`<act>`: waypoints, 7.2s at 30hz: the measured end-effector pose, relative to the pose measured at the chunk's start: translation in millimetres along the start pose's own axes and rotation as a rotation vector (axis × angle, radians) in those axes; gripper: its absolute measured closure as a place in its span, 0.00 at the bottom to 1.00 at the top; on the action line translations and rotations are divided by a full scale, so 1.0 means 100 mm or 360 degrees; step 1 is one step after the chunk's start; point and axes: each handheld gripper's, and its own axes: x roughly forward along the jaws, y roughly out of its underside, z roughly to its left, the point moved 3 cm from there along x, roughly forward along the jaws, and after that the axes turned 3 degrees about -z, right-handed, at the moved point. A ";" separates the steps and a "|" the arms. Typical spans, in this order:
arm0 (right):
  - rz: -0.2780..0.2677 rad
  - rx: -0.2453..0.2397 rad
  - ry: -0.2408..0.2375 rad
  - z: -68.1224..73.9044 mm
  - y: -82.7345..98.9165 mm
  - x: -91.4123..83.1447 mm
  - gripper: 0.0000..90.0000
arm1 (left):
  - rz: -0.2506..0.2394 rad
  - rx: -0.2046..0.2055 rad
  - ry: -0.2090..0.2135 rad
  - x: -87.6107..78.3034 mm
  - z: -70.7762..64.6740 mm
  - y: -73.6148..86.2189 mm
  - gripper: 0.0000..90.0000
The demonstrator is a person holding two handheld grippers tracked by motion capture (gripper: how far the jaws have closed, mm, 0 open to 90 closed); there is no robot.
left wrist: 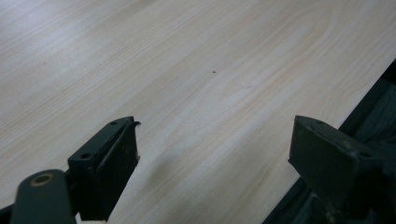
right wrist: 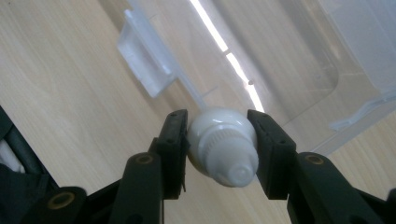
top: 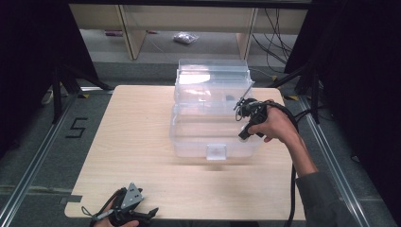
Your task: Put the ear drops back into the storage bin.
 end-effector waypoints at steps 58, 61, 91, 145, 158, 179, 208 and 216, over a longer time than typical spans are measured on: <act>0.0270 0.0183 0.0006 -0.62 0.00 1.01 0.67 | 0.0060 0.0063 0.0046 -0.01 0.05 0.00 0.17; 0.0278 0.0251 -0.0009 -0.58 0.00 1.03 0.67 | 0.0055 0.0065 0.0045 -0.01 0.04 0.00 0.17; 0.0325 0.0291 -0.0020 -0.60 0.09 1.19 0.67 | 0.0009 -0.0029 0.0040 0.02 0.00 0.00 0.17; -0.0196 0.0309 0.0057 -0.28 0.12 0.40 0.30 | 0.0023 -0.0005 0.0034 0.02 0.01 0.00 0.17; -0.0293 0.0233 0.0042 -0.07 0.21 0.30 0.30 | 0.0016 -0.0028 0.0037 0.03 0.00 0.01 0.17; -0.0434 0.0299 -0.0034 0.09 0.43 0.28 0.29 | 0.0072 0.0035 0.0035 0.01 0.02 0.01 0.17; -0.0603 0.0285 -0.0070 0.46 0.63 0.31 0.27 | 0.0063 0.0038 0.0044 0.01 0.03 0.01 0.17; -0.0625 0.0231 -0.0072 0.55 0.70 0.35 0.26 | 0.0054 0.0023 0.0041 0.01 0.03 0.01 0.17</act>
